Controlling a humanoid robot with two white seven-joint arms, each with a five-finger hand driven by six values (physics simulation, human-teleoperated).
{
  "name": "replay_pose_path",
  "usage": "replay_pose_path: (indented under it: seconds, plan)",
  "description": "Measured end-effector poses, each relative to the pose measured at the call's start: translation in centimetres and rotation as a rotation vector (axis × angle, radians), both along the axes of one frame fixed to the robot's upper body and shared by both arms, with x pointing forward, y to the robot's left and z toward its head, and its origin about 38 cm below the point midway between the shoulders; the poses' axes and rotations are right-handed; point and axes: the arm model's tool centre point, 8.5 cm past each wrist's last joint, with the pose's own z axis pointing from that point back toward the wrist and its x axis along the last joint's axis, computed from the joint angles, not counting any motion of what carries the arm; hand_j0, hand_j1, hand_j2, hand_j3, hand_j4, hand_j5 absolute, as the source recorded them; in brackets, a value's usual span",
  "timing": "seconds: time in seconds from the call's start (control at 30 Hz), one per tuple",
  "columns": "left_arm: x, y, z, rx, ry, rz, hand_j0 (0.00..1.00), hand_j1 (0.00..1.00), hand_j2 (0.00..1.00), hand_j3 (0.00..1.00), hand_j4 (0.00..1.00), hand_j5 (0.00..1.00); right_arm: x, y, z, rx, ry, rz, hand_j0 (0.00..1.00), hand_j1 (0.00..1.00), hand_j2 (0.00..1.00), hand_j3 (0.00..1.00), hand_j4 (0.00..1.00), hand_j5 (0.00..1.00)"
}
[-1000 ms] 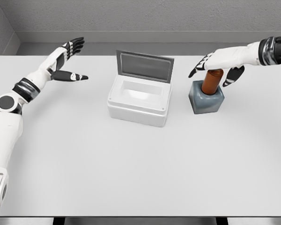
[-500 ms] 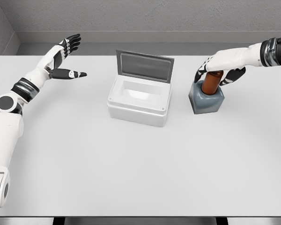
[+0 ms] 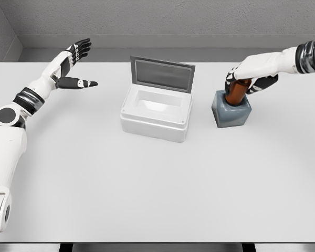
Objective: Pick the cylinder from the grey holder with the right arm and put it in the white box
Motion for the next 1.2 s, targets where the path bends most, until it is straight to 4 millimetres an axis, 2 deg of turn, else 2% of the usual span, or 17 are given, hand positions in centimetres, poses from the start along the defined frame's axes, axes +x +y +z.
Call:
replay_pose_path:
  seconds: [0.17,0.53,0.7,0.87,1.2]
  plan:
    - [0.0,0.0,0.0,0.001,0.001,0.0,1.0,1.0,1.0,1.0,1.0,1.0,0.0,0.2,0.2,0.001,-0.003,0.006,0.51,0.51,0.51,0.51,0.51,0.51]
    - [0.0,0.0,0.0,0.001,0.001,0.0,1.0,1.0,1.0,1.0,1.0,1.0,0.1,0.2,2.0,0.0,-0.036,0.011,0.51,0.51,0.51,0.51,0.51,0.51]
    - [0.0,0.1,0.0,0.002,0.001,0.001,1.0,1.0,1.0,1.0,1.0,1.0,-0.4,0.4,2.8,-0.001,-0.048,0.032,0.51,0.51,0.51,0.51,0.51,0.51]
    - [0.0,0.2,0.0,0.003,0.0,0.003,1.0,1.0,1.0,1.0,1.0,1.0,-0.9,0.6,2.9,-0.001,-0.046,0.047,0.49,0.49,0.49,0.49,0.49,0.49]
    - [0.0,0.4,0.1,0.005,-0.001,0.005,1.0,1.0,1.0,1.0,1.0,1.0,-1.7,2.3,4.1,-0.015,-0.056,0.11,0.47,0.47,0.47,0.47,0.47,0.47]
